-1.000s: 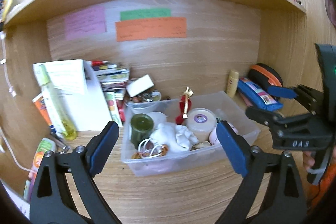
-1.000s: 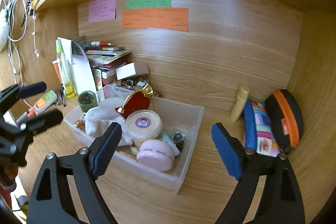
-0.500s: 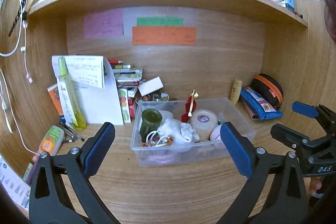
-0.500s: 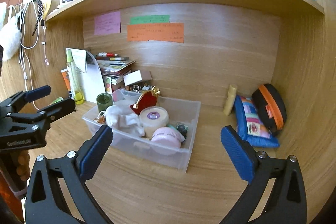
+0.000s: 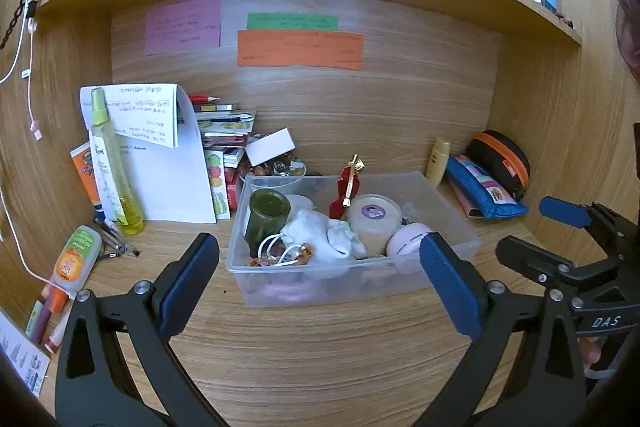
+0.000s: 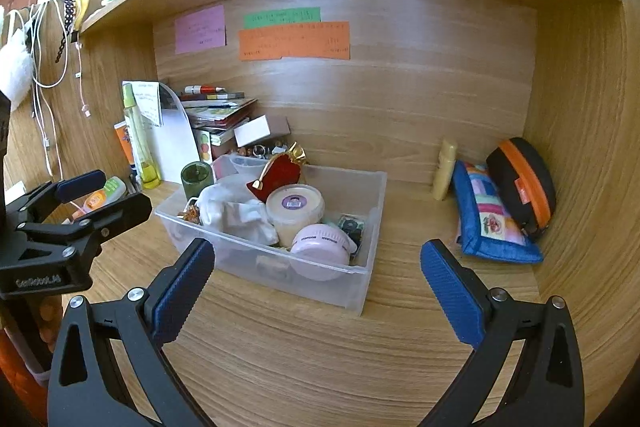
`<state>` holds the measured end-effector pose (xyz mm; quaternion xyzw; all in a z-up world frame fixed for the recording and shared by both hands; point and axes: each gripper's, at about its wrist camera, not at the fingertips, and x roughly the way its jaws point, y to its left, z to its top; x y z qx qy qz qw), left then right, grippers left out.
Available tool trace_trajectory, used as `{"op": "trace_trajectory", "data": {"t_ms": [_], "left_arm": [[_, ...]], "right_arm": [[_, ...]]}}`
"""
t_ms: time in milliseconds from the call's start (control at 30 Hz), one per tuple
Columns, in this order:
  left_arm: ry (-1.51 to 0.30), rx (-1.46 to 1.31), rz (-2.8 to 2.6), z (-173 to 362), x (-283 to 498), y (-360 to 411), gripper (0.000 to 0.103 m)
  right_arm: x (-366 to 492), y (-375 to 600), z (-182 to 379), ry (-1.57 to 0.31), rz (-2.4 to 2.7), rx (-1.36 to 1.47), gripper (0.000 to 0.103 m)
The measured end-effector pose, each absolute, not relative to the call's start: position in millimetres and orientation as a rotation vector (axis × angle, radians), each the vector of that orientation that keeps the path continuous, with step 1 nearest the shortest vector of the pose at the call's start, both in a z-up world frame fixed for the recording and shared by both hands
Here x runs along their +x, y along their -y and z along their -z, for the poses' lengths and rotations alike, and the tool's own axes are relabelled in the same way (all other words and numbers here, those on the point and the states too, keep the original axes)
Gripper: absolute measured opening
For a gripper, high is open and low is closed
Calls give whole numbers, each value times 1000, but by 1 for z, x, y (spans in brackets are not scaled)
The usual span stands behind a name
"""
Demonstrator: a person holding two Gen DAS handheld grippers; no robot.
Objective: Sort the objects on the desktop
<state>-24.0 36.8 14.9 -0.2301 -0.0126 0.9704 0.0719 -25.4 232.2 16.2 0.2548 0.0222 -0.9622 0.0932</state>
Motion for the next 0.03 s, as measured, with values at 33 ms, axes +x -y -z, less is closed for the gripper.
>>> {"op": "trace_trajectory", "data": {"t_ms": [33], "left_arm": [[34,-695,-2910,-15,-25,-38,102]], "right_arm": [[-27,-233,-15,-62,2855,763,103]]}}
